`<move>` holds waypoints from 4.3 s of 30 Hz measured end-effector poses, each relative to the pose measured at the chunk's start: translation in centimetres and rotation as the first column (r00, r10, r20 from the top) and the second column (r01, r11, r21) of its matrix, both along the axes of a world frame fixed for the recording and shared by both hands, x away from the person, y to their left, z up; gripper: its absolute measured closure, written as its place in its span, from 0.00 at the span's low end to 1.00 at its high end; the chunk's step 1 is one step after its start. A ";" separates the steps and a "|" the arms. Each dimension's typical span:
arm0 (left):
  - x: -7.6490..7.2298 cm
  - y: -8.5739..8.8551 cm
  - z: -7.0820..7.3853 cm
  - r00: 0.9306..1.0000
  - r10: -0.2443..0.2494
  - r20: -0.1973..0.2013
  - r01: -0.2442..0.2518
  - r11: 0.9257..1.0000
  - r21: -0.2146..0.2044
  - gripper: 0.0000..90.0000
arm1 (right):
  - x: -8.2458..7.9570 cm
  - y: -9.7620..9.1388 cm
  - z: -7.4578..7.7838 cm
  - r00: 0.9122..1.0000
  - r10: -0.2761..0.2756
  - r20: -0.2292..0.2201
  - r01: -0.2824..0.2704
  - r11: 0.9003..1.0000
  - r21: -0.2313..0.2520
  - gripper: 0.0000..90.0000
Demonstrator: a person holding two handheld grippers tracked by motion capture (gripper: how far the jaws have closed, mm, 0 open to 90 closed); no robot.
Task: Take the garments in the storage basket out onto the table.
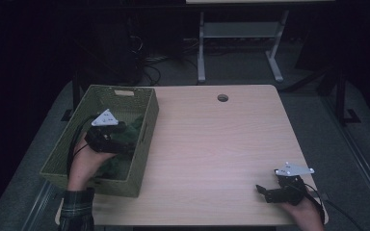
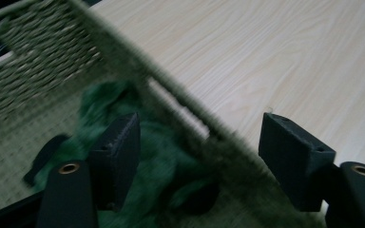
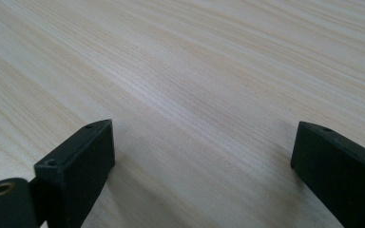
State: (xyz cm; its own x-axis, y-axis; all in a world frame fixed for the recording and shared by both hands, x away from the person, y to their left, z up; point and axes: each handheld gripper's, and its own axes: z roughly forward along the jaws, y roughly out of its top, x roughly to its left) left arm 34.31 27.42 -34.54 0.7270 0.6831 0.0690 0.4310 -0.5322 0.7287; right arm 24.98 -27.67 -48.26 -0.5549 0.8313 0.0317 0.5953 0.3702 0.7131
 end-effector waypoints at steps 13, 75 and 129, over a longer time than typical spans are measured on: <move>0.2 2.2 -1.7 0.999 0.040 -0.033 -0.038 0.997 0.073 0.46 | 0.0 0.0 0.0 1.000 0.000 0.000 0.000 1.000 0.000 0.07; 2.4 3.3 -4.5 0.947 0.164 -0.277 -0.139 0.984 0.108 0.83 | 0.0 0.0 0.0 1.000 0.000 0.000 0.000 1.000 0.000 0.07; 0.9 4.9 11.2 0.991 0.135 -0.005 -0.134 0.972 -0.196 0.86 | 0.0 0.0 0.0 1.000 -0.002 0.002 0.002 1.000 0.001 0.08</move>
State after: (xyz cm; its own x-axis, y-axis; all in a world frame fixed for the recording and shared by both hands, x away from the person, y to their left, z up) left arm 35.17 32.31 -23.31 0.6276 0.7755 -0.0693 0.4821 -0.3171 0.8167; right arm 24.98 -27.68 -48.27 -0.5531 0.8325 0.0317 0.5947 0.3679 0.7148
